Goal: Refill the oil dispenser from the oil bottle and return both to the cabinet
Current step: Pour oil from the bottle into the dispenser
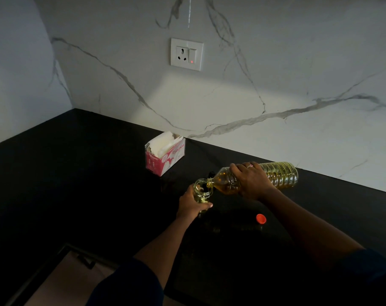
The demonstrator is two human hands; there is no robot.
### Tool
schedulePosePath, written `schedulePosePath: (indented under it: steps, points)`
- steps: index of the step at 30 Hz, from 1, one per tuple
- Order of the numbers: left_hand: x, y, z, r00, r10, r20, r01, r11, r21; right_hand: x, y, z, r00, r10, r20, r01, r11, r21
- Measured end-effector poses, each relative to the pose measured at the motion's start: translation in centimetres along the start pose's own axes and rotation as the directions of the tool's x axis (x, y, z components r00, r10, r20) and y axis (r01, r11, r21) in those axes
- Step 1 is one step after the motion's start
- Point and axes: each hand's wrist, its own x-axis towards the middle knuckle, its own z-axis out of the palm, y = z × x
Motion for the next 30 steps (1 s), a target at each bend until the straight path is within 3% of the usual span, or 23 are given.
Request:
schedulePosePath:
  steps: [30]
  points:
    - [-0.06, 0.29, -0.13, 1.0, -0.015, 0.014, 0.015, 0.999, 0.033, 0.09, 0.23, 0.26, 0.999, -0.031, -0.021, 0.031, 0.999, -0.01]
